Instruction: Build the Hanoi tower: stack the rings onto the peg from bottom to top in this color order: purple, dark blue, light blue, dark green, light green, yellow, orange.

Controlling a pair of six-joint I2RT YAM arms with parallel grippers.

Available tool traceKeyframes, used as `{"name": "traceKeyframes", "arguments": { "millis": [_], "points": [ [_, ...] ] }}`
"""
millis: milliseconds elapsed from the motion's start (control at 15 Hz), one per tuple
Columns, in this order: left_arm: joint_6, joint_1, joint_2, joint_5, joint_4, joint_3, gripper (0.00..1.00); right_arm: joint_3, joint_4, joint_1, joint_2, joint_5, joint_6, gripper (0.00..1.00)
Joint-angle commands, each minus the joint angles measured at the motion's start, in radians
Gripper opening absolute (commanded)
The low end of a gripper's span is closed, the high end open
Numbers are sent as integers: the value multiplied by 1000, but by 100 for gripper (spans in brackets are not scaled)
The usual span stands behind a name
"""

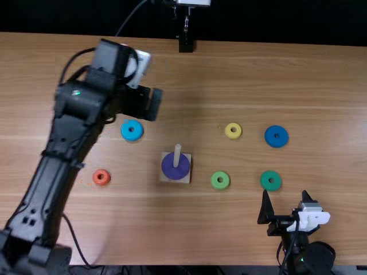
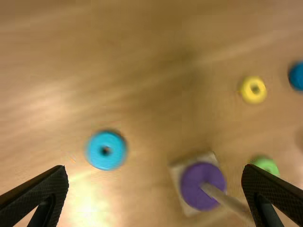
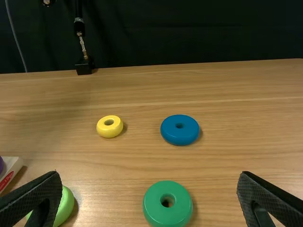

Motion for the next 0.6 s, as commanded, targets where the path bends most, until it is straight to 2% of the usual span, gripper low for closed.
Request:
{"name": "traceKeyframes", "arguments": {
  "millis": [0, 133, 333, 467, 533],
  "points": [
    [7, 71, -101, 6, 62, -113, 100, -58, -79, -11, -13, -4, -4, 100],
    [9, 155, -204, 8, 191, -271, 100, -58, -79, -13, -13, -4, -4, 100],
    [15, 235, -389, -3, 441, -584, 100, -58, -79, -13, -13, -4, -4, 100],
    [16, 241, -532, -11, 605, -796, 100, -58, -79, -13, -13, -4, -4, 100],
    [16, 241, -610, -35, 660, -886, 100, -58, -79, -11, -13, -4, -4, 100]
  ]
}}
